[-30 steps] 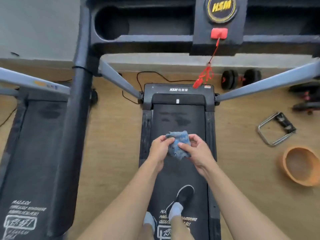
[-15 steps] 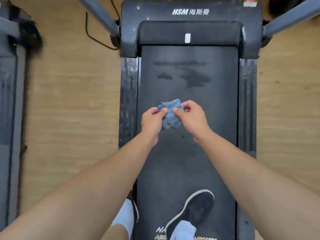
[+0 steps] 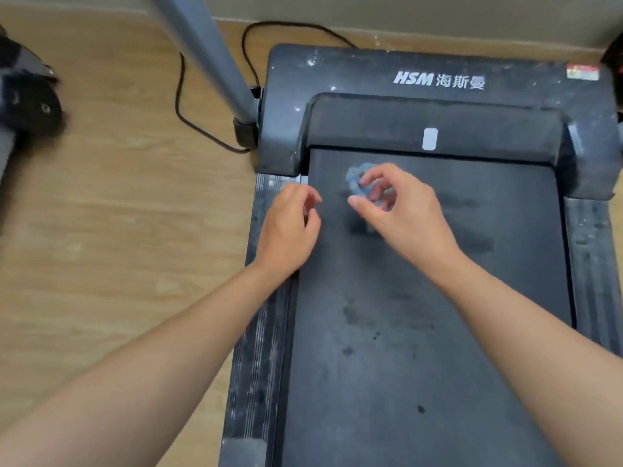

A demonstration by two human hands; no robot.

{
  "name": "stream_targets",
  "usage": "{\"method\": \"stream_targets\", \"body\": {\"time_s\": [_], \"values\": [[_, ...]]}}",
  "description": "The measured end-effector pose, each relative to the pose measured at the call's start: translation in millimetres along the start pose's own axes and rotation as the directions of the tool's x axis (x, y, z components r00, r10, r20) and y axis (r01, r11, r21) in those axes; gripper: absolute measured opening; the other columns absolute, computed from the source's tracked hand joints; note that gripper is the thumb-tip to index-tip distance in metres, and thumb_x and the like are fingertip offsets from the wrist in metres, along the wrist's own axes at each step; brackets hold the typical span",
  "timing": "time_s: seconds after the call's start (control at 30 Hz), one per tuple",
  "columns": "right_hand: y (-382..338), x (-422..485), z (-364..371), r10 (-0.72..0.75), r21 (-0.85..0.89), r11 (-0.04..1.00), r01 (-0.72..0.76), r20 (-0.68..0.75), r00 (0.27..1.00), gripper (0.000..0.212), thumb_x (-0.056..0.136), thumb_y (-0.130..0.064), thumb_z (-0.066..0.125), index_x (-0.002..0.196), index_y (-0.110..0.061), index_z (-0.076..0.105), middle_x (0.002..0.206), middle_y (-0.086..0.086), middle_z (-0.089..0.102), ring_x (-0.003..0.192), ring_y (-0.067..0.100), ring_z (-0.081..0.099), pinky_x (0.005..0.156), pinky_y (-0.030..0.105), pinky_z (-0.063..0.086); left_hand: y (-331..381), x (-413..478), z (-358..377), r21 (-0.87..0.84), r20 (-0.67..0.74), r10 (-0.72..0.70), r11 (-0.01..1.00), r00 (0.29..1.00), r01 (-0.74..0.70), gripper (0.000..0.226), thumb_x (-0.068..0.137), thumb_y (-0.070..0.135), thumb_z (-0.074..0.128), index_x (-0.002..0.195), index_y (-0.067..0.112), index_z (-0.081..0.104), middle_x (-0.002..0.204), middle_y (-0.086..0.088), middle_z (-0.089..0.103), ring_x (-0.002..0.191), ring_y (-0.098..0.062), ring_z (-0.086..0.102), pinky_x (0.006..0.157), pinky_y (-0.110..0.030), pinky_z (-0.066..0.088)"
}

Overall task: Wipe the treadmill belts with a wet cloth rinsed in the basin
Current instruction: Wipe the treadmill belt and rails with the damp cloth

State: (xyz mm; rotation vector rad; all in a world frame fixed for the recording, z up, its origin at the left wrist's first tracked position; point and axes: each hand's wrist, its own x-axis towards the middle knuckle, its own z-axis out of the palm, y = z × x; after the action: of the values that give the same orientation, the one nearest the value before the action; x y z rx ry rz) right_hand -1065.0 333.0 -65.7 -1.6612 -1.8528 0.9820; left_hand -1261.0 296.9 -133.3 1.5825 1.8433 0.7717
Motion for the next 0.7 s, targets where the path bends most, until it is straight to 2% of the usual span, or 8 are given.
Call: {"method": "stream_targets", "body": {"time_s": [0.07,0.13,0.27,0.33,0.4,0.53,0.63,0.7], "values": [[8.0,4.6,12.7,-0.062,-0.144,0.987,0.072,0.074,0.995,0.020,0.092,-0.036,0.071,0.110,-0.036,0.062,0.095,-0.011,0.058,0.083,0.008,0.056,0.077,0.032,0.052,-22.6,-15.8,-2.7,0.194,-0.051,0.113,0.976,0.992,-0.101,0.019,0.092,0.013,0.062,0.109,0.020,0.063,0.110,0.004,0.057,0.102,-0.020,0.055,0.090,-0.039,0.043],[15.6,4.2,25.8,-0.096,-0.284,0.950,0.132,0.138,0.986,0.023,0.095,-0.033,0.067,0.118,-0.035,0.061,0.106,-0.013,0.055,0.100,0.013,0.053,0.081,0.039,0.053,-39.0,-33.1,-0.8,0.272,-0.078,0.107,0.959,0.991,-0.083,0.023,0.093,0.020,0.064,0.116,0.023,0.062,0.120,0.006,0.057,0.114,-0.023,0.052,0.094,-0.040,0.039],[25.5,8.4,56.0,-0.155,-0.392,0.893,0.219,0.189,0.970,0.037,0.093,-0.038,0.072,0.127,-0.029,0.060,0.128,-0.010,0.053,0.109,0.023,0.045,0.089,0.036,0.049,-51.5,-44.1,9.2,0.346,-0.112,0.081,0.938,0.990,-0.037,0.032,0.095,0.031,0.058,0.125,0.022,0.061,0.130,0.003,0.056,0.122,-0.025,0.052,0.101,-0.042,0.038],[29.2,18.9,69.5,-0.106,-0.408,0.897,0.168,0.172,0.979,0.037,0.093,-0.039,0.072,0.127,-0.029,0.060,0.128,-0.009,0.051,0.106,0.024,0.041,0.086,0.037,0.050,-49.9,-41.9,11.5,0.347,-0.101,0.071,0.937,0.992,-0.032,0.037,0.093,0.035,0.056,0.127,0.022,0.060,0.131,0.003,0.055,0.124,-0.025,0.052,0.102,-0.043,0.038],[27.6,39.3,78.9,-0.074,-0.371,0.922,0.111,0.115,0.991,0.025,0.097,-0.032,0.069,0.120,-0.028,0.062,0.124,-0.008,0.052,0.101,0.025,0.040,0.080,0.042,0.052,-48.9,-41.3,10.8,0.331,-0.097,0.083,0.942,0.992,-0.046,0.040,0.091,0.037,0.055,0.128,0.021,0.061,0.131,0.003,0.055,0.124,-0.026,0.052,0.102,-0.044,0.039],[12.6,94.6,95.3,-0.108,-0.306,0.946,0.110,0.021,0.994,0.020,0.100,-0.021,0.063,0.119,-0.025,0.068,0.117,-0.004,0.057,0.099,0.025,0.044,0.079,0.040,0.049,-46.2,-38.4,8.0,0.338,-0.079,0.099,0.939,0.992,-0.067,0.043,0.088,0.041,0.056,0.125,0.021,0.061,0.130,0.004,0.054,0.125,-0.024,0.051,0.103,-0.042,0.037],[-0.4,119.3,103.1,-0.083,-0.315,0.945,0.088,0.028,0.996,0.018,0.103,-0.021,0.060,0.118,-0.020,0.069,0.111,0.002,0.058,0.100,0.028,0.048,0.077,0.040,0.047,-42.0,-37.2,7.2,0.351,-0.050,0.085,0.934,0.995,-0.062,0.044,0.085,0.041,0.058,0.124,0.020,0.060,0.130,0.004,0.054,0.126,-0.024,0.051,0.104,-0.041,0.037],[2.3,116.4,99.3,-0.093,-0.317,0.943,0.104,0.051,0.994,0.012,0.101,-0.019,0.061,0.109,-0.018,0.070,0.106,0.001,0.060,0.098,0.028,0.052,0.073,0.037,0.043,-40.6,-38.8,5.9,0.347,-0.044,0.081,0.936,0.996,-0.061,0.044,0.083,0.035,0.059,0.124,0.019,0.059,0.131,0.003,0.054,0.127,-0.024,0.050,0.106,-0.041,0.035]]}}
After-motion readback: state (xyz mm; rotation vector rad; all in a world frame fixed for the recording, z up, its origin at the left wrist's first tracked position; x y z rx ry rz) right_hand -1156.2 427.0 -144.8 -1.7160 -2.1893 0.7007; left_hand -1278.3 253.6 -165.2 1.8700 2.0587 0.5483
